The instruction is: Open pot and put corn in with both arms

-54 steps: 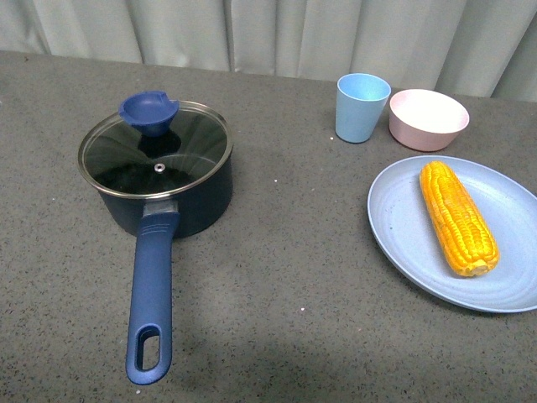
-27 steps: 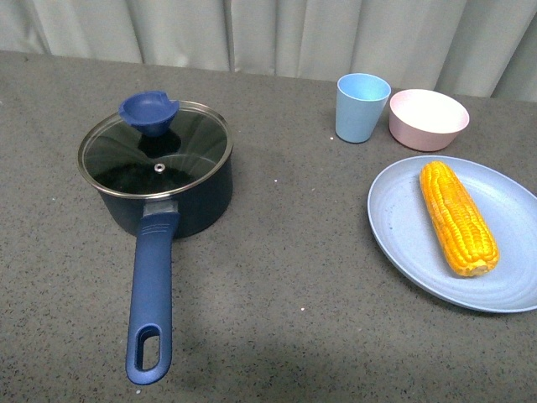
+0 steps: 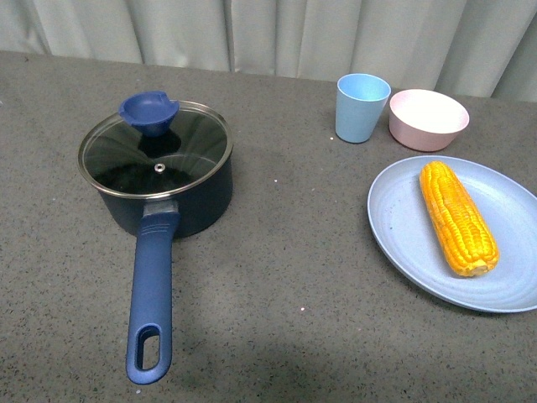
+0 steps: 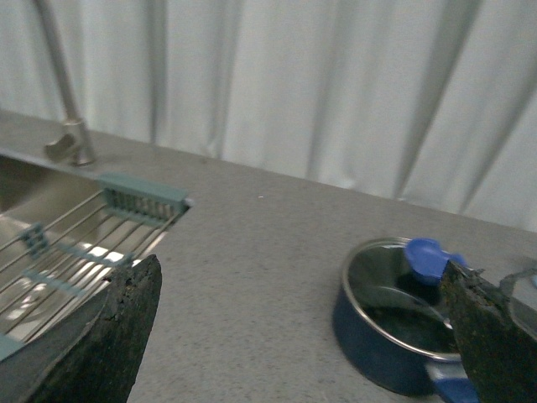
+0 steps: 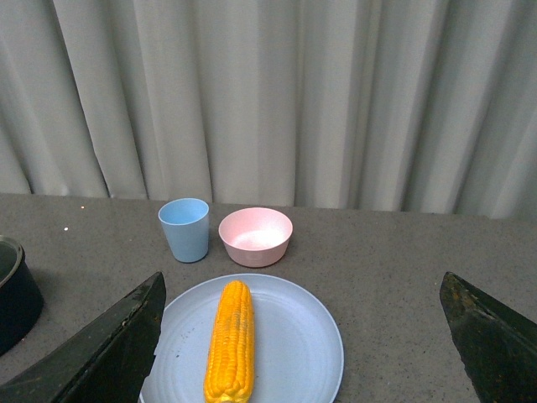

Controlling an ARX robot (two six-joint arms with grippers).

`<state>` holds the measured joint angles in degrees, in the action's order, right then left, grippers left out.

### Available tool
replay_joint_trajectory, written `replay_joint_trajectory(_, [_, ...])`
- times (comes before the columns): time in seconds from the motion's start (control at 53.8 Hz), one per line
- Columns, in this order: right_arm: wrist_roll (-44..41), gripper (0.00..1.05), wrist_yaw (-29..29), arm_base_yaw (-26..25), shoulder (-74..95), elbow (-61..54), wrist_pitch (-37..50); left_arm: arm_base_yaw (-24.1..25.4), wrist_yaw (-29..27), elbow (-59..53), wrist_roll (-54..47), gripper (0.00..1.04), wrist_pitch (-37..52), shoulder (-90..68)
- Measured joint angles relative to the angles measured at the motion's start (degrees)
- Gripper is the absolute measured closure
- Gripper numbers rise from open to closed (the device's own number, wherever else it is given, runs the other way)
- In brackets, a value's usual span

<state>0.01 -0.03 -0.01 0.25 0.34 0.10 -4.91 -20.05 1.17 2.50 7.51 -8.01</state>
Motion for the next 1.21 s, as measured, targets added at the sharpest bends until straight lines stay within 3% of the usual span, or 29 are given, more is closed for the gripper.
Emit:
replay_joint_trajectory(0.111, [0.0, 0.09, 0.0, 0.0, 0.0, 0.0, 0.0, 1.5, 0.5, 0.0, 1.3, 0.06, 11.6, -11.7])
replay_joint_trajectory(0.223, [0.0, 0.09, 0.0, 0.0, 0.0, 0.0, 0.0, 3.1, 4.0, 1.3, 3.4, 0.06, 29.2, -30.6])
replay_joint_trajectory(0.427, [0.0, 0.09, 0.0, 0.0, 0.0, 0.0, 0.0, 4.0, 10.6, 13.9, 5.2, 0.06, 57.0, -69.4])
replay_joint_trajectory(0.725, [0.0, 0.09, 0.0, 0.0, 0.0, 0.0, 0.0, 0.6, 15.4, 32.8, 5.5, 0.06, 55.4, -97.4])
replay_joint_trajectory(1.208, [0.0, 0.09, 0.0, 0.0, 0.0, 0.0, 0.0, -4.3, 19.0, 43.7, 3.6, 0.06, 51.5, -109.0])
